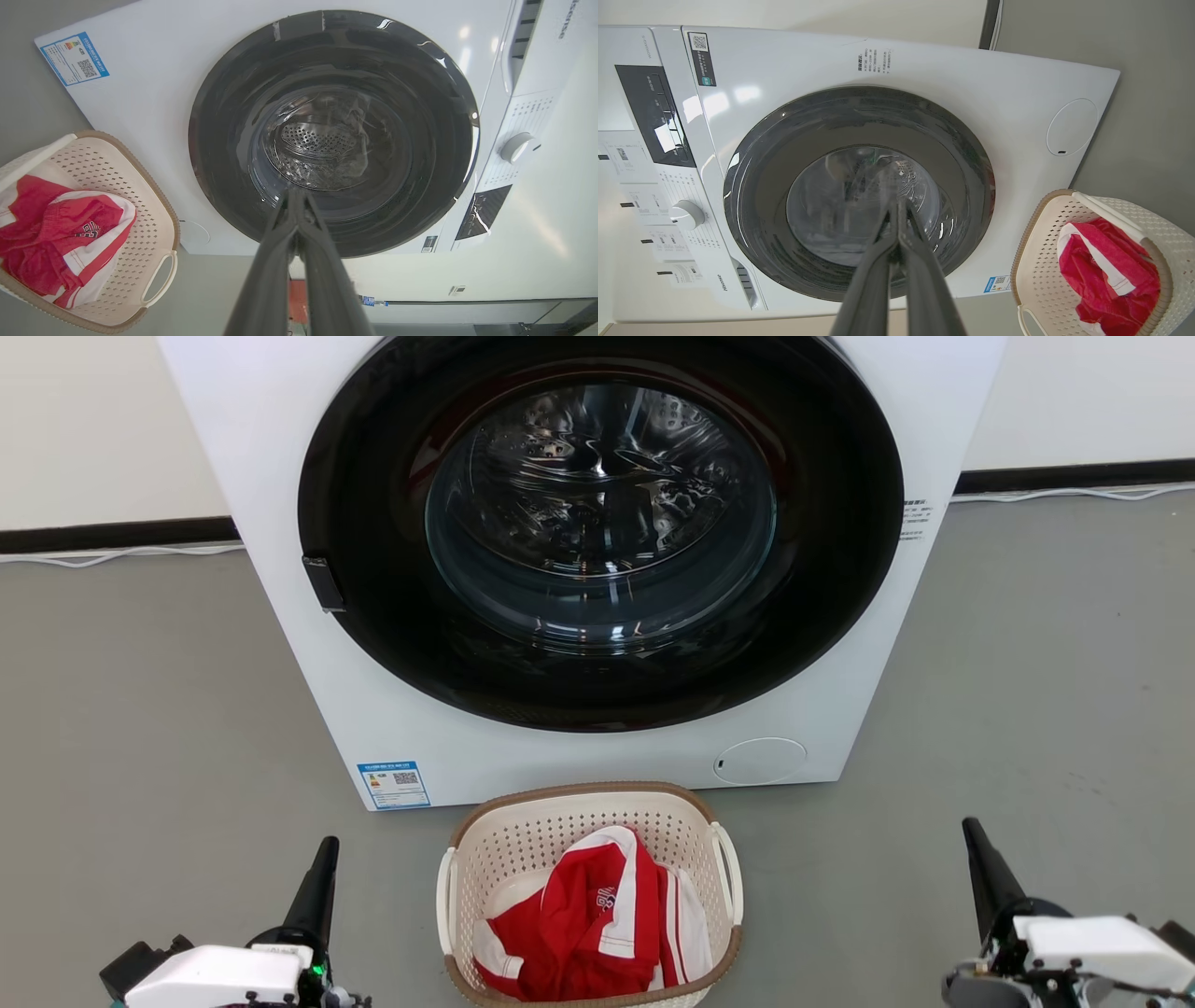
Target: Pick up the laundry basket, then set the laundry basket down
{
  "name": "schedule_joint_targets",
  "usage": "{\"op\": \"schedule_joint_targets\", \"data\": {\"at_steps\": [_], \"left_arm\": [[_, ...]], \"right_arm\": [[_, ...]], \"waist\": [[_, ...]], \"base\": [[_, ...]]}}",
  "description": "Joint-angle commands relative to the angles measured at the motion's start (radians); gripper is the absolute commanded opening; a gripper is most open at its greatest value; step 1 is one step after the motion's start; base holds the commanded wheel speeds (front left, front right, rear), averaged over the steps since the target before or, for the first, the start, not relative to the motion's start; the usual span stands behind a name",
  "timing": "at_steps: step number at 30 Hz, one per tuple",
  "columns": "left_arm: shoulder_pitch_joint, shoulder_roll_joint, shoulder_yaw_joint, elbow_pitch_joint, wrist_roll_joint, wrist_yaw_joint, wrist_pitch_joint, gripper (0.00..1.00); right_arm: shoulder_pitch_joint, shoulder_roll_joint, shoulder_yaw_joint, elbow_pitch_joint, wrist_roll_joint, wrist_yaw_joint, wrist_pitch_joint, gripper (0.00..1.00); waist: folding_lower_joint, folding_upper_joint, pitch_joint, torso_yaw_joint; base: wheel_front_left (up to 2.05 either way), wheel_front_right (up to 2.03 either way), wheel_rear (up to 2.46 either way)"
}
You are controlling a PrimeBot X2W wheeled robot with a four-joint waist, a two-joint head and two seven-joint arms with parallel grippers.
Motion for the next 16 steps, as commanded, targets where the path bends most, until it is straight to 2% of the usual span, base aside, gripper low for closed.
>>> {"op": "schedule_joint_targets", "data": {"at_steps": [1,10,16], "left_arm": [[-0.062,0.009,0.033,-0.019,-0.033,-0.015,0.011,0.00],[-0.087,0.008,0.050,-0.008,-0.136,-0.032,0.038,0.00],[-0.087,0.006,0.052,-0.008,-0.134,-0.032,0.040,0.00]], "right_arm": [[-0.055,-0.010,0.012,-0.032,0.033,0.007,0.013,0.00],[-0.069,-0.009,0.001,-0.037,0.129,0.007,0.039,0.00],[-0.070,-0.009,0.000,-0.037,0.128,0.007,0.040,0.00]], "waist": [[0.0000,-0.0001,0.000,0.000],[-0.0001,-0.0001,0.002,0.002],[-0.0001,-0.0001,0.002,0.002]], "base": [[0.00,0.00,0.00],[0.00,0.00,0.00],[0.00,0.00,0.00]]}}
